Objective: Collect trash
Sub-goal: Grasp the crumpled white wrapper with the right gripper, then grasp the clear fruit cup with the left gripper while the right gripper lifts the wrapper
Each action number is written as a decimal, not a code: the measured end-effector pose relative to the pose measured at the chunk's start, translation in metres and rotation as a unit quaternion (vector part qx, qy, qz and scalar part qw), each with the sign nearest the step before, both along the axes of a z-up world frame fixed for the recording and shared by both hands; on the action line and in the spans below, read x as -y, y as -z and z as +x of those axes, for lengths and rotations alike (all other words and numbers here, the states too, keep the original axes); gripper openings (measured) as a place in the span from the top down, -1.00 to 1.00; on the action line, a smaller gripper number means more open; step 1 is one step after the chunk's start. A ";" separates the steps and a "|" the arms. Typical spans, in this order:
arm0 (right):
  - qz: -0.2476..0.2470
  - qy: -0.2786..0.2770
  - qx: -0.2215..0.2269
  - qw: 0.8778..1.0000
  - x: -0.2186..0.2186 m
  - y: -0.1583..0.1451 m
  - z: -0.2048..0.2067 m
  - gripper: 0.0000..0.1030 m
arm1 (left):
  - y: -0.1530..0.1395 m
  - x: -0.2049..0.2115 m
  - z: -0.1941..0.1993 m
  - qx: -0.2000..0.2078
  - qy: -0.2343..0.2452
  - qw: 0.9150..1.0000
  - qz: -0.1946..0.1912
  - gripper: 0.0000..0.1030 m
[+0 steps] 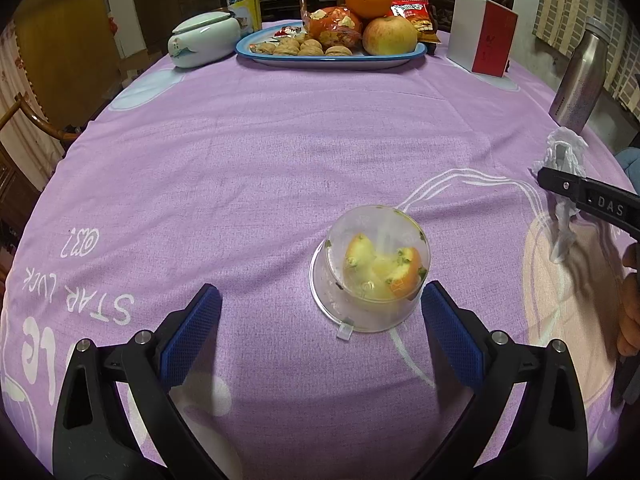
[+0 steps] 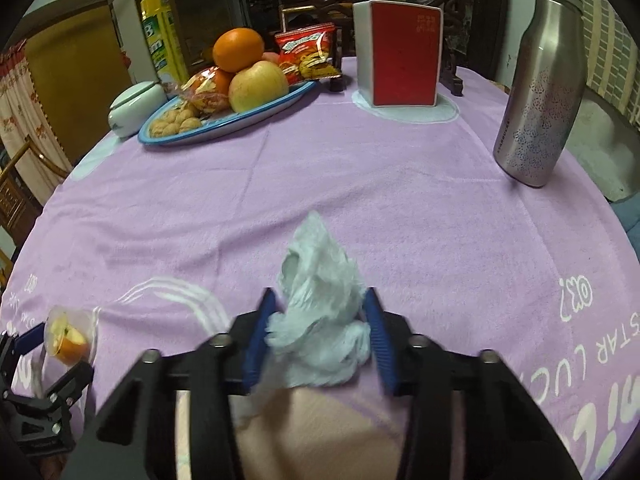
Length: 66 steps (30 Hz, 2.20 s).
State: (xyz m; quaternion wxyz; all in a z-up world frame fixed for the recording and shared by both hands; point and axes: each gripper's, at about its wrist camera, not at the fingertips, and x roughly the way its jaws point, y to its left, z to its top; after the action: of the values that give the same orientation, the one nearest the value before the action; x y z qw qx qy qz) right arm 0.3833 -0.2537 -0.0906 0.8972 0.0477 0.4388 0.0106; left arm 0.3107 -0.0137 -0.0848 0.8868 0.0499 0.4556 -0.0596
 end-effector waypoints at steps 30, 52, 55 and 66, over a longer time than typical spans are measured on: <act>0.071 -0.081 -0.005 0.994 -0.030 -0.016 -0.088 -0.28 | -0.009 0.008 -0.002 0.012 0.048 0.998 -0.034 -0.87; 0.038 -0.061 0.002 0.997 -0.033 -0.005 -0.080 0.05 | -0.017 0.014 -0.006 0.036 0.072 0.996 -0.029 -0.06; 0.039 -0.062 0.003 0.997 -0.033 -0.006 -0.081 0.49 | -0.017 0.015 -0.007 0.037 0.072 0.996 -0.024 -0.06; 0.061 -0.062 0.027 0.996 -0.027 -0.019 -0.088 0.61 | -0.025 0.018 -0.017 0.071 0.073 0.995 0.002 -0.06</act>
State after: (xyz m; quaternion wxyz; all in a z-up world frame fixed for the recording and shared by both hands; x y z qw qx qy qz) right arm 0.2950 -0.2265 -0.0716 0.9019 0.0744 0.4149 0.0945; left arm 0.2935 -0.0314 -0.0600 0.9103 0.0890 0.3863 -0.1194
